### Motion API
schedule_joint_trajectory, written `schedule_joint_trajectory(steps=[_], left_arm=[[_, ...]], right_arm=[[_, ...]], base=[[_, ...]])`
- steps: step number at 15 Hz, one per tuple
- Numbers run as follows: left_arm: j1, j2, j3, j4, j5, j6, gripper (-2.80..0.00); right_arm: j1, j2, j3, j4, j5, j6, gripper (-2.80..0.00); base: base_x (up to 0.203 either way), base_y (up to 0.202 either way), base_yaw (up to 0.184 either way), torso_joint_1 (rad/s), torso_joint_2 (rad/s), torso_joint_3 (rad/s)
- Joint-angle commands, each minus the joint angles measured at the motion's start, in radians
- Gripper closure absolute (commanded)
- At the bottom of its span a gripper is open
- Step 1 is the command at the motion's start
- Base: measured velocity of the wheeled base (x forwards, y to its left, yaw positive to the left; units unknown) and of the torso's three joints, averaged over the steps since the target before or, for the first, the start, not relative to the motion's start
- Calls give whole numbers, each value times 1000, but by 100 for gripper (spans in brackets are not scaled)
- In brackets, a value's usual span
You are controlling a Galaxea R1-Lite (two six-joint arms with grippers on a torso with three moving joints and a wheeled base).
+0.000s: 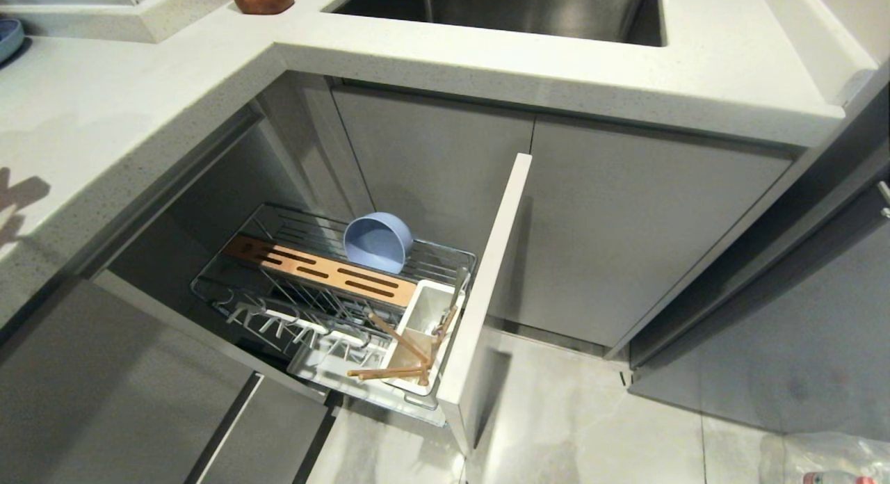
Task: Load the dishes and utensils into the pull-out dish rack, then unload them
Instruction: Pick up the plate and place it in the cupboard
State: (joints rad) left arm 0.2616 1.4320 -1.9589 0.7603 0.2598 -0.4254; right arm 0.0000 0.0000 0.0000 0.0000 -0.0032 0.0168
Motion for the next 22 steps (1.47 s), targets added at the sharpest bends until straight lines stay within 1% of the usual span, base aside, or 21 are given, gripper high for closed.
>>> schedule_joint_trajectory(steps=[1, 2, 4, 6, 7, 10, 13, 15, 17, 20, 21, 22], left_arm=[[-30, -61, -1, 16, 3, -1, 0], [-53, -80, -1, 42, 4, 4, 0], [-110, -142, -1, 111, 5, 67, 0], [-164, -193, -1, 134, 7, 136, 0], [-202, -205, -1, 124, 14, 139, 0], [-255, -253, 0, 108, 48, 141, 0], [-328, -289, 2, 100, 60, 128, 0], [-360, -295, 19, 103, 48, 60, 0], [-393, -295, 25, 80, 43, 1, 0], [-445, -279, 30, -65, 41, -133, 0], [-461, -270, 31, -103, 41, -170, 0], [-488, -265, 31, -129, 41, -193, 0]], right_arm=[[0, 2, 0, 0, 0, 0, 0], [0, 2, 0, 0, 0, 0, 0], [0, 2, 0, 0, 0, 0, 0], [0, 2, 0, 0, 0, 1, 0], [0, 2, 0, 0, 0, 0, 0], [0, 2, 0, 0, 0, 0, 0], [0, 2, 0, 0, 0, 0, 0], [0, 2, 0, 0, 0, 0, 0], [0, 2, 0, 0, 0, 0, 0], [0, 2, 0, 0, 0, 0, 0], [0, 2, 0, 0, 0, 0, 0], [0, 2, 0, 0, 0, 0, 0]], base=[[0, 0, 0, 0, 0, 0], [0, 0, 0, 0, 0, 0], [0, 0, 0, 0, 0, 0], [0, 0, 0, 0, 0, 0], [0, 0, 0, 0, 0, 0], [0, 0, 0, 0, 0, 0], [0, 0, 0, 0, 0, 0], [0, 0, 0, 0, 0, 0], [0, 0, 0, 0, 0, 0], [0, 0, 0, 0, 0, 0], [0, 0, 0, 0, 0, 0], [0, 0, 0, 0, 0, 0]])
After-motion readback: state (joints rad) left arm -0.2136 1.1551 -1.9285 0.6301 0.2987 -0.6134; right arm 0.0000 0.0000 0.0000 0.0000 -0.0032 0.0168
